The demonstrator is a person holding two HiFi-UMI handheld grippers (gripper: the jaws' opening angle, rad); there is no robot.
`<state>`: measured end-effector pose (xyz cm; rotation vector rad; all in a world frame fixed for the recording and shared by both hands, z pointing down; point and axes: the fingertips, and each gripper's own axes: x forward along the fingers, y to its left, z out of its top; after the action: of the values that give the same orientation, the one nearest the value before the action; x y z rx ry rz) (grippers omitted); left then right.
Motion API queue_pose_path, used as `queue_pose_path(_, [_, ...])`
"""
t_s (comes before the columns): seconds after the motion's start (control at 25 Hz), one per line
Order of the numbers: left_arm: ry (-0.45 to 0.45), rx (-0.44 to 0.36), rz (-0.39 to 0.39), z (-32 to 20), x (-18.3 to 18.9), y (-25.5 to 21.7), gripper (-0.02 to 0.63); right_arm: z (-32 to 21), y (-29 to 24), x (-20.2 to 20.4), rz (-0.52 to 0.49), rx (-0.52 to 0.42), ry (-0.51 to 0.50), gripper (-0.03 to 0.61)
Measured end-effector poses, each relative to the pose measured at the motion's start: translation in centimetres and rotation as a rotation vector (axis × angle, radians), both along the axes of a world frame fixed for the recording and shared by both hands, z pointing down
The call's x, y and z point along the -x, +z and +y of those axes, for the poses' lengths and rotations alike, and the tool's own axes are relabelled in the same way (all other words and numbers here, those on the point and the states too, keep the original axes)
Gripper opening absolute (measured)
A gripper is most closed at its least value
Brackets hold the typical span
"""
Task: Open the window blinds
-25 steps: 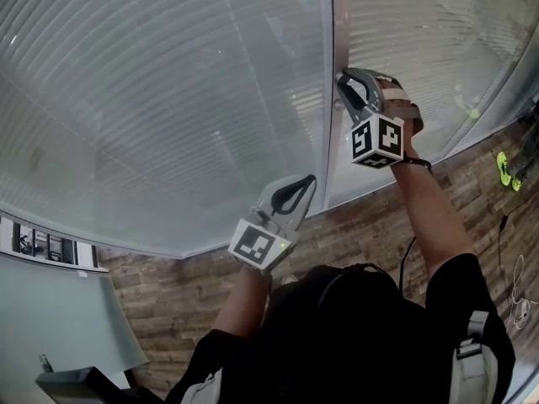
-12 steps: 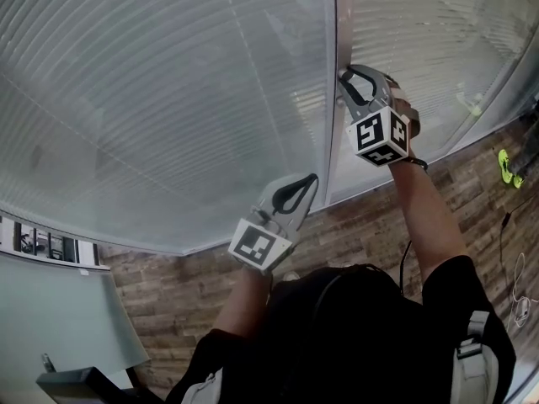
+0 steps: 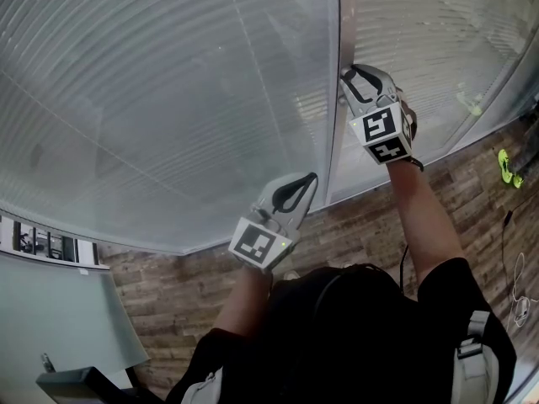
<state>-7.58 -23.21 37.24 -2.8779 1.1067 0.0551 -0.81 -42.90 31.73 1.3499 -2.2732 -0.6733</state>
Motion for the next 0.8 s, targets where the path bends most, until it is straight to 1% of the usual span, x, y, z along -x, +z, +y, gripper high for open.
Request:
queue_pose_path(0.16, [0.009, -0.006, -0.002, 0.07, -0.15, -0.09, 0.005, 0.04, -0.11, -0.06, -0.071, 0.021, 0.02, 0.129])
queue_pose_path(0.44, [0.015, -0.002, 0.007, -0.1, -0.33, 0.12, 0.005, -0.47, 0.45, -0.47, -0.319, 0.105, 0.016, 0.129])
queue_pose_path(0.64, [0.01, 0.012, 0.016, -0.14, 0.27, 0.47, 0.005, -0.72, 0.71, -0.76, -0.509, 0.175, 0.017, 0.129])
queue_pose_path(0.8, [0.01, 0.02, 0.008, -0.03, 0.53, 0.8, 0.005, -0.53, 0.49, -0.89, -0.659, 0.231, 0.017, 0.129])
